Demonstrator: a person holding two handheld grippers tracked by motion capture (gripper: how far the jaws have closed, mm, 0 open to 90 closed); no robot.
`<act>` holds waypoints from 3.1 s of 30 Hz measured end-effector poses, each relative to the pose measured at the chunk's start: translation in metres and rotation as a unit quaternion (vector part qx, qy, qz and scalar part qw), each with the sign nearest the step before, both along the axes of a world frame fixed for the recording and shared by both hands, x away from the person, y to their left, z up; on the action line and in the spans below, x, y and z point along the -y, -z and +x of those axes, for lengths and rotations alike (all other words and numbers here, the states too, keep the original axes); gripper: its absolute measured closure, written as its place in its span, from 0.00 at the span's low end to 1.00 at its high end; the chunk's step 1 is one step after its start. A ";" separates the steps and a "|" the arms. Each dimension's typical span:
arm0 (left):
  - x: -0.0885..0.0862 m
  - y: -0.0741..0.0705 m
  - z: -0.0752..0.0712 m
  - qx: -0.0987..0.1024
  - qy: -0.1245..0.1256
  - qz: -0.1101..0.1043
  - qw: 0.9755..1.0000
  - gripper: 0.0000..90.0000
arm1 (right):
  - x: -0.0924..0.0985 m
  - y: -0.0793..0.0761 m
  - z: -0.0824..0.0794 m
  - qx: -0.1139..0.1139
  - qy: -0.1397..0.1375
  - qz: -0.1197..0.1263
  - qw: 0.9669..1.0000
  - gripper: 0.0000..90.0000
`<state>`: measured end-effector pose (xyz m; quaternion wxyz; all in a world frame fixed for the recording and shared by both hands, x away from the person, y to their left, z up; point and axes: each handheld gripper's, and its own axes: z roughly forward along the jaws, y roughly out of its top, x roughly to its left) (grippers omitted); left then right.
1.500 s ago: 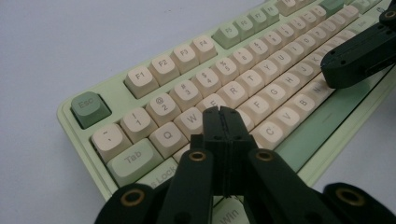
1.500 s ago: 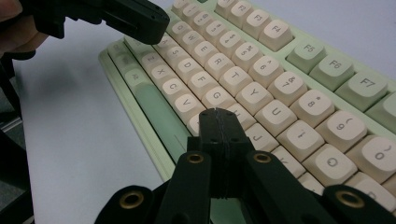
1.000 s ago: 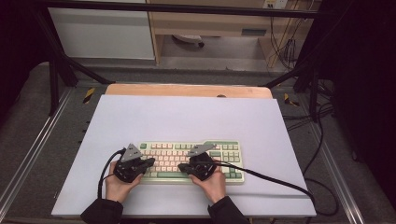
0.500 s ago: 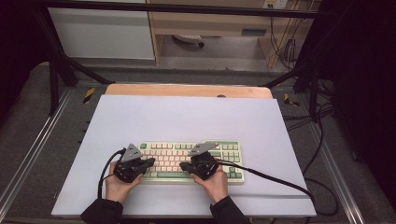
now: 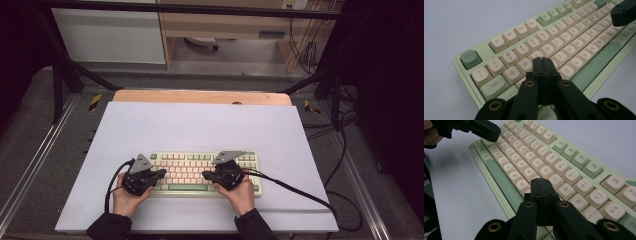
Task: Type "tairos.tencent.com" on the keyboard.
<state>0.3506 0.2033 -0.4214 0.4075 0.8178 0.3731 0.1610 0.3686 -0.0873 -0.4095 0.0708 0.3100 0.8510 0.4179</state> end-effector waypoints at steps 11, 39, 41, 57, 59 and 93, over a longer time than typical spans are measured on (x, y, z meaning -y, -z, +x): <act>0.002 0.000 -0.001 0.000 0.000 -0.003 1.000 1.00 | 0.024 0.001 -0.001 0.000 0.018 0.002 1.000 1.00; 0.032 -0.012 0.011 0.005 0.008 0.001 1.000 1.00 | 0.042 0.008 -0.002 -0.005 0.032 0.004 0.999 1.00; 0.036 -0.013 0.012 0.006 0.010 0.003 1.000 1.00 | 0.042 0.008 -0.002 -0.005 0.033 0.004 0.999 1.00; 0.056 0.000 0.023 -0.004 0.012 0.013 1.000 1.00 | 0.042 0.009 -0.002 -0.006 0.032 0.004 0.999 1.00; 0.056 0.001 0.024 -0.005 0.012 0.014 1.000 1.00 | 0.042 0.009 -0.002 -0.006 0.032 0.004 0.999 1.00; 0.055 0.004 0.024 0.000 0.014 0.014 1.000 1.00 | 0.044 0.007 -0.003 -0.004 0.033 0.007 0.999 1.00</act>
